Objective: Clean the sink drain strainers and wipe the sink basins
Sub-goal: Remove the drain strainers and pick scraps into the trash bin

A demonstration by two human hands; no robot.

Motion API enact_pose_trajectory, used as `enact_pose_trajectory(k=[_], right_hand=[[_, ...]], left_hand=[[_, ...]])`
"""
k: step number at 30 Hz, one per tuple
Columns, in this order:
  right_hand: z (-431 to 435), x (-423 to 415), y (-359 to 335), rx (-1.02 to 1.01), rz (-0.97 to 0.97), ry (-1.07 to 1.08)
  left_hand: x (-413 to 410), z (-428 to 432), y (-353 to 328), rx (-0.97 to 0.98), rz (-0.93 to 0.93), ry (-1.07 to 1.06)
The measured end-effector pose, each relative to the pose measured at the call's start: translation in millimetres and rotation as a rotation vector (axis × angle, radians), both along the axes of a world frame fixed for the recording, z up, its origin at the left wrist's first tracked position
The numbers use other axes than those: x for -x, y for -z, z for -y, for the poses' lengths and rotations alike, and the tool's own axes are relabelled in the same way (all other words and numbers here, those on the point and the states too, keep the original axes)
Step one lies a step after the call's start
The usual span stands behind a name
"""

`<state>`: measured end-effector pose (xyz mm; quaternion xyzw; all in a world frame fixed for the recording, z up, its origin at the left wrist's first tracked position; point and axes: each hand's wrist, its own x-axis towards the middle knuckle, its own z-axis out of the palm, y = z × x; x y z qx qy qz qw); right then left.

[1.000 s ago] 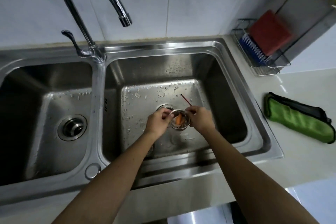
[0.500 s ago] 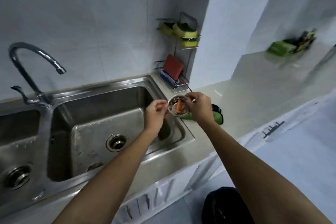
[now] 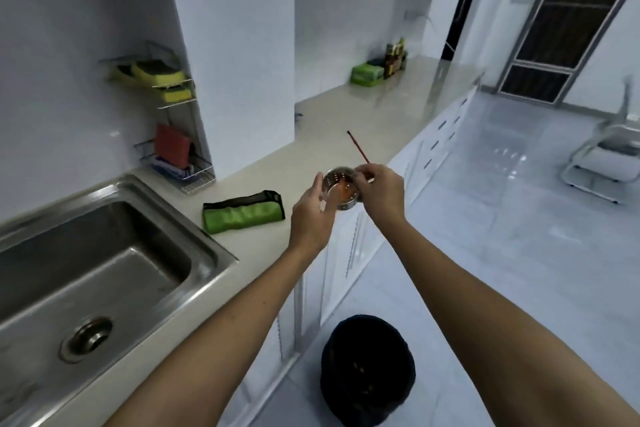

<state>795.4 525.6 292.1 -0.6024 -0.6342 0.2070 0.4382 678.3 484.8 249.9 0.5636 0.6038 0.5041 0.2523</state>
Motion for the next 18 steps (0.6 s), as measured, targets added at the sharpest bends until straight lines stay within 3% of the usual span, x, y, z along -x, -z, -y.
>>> enact_pose_trajectory(k=[6,13,18], right_hand=[[0.2,-59.3,27.7,0.088,-0.124,0.086],[3.0,-101.8,88.5,0.302,-0.485,0.132],[8.2,-126.7,134.4,0.396,-0.524,0.226]], left_hand=[[-53.5,-10.6,26.8,0.165,0.028,0.251],[-68.0,-41.6,65.3,0.234,-0.042,0.482],[-84.4,-64.7,103.8,0.361,-0.068,0.721]])
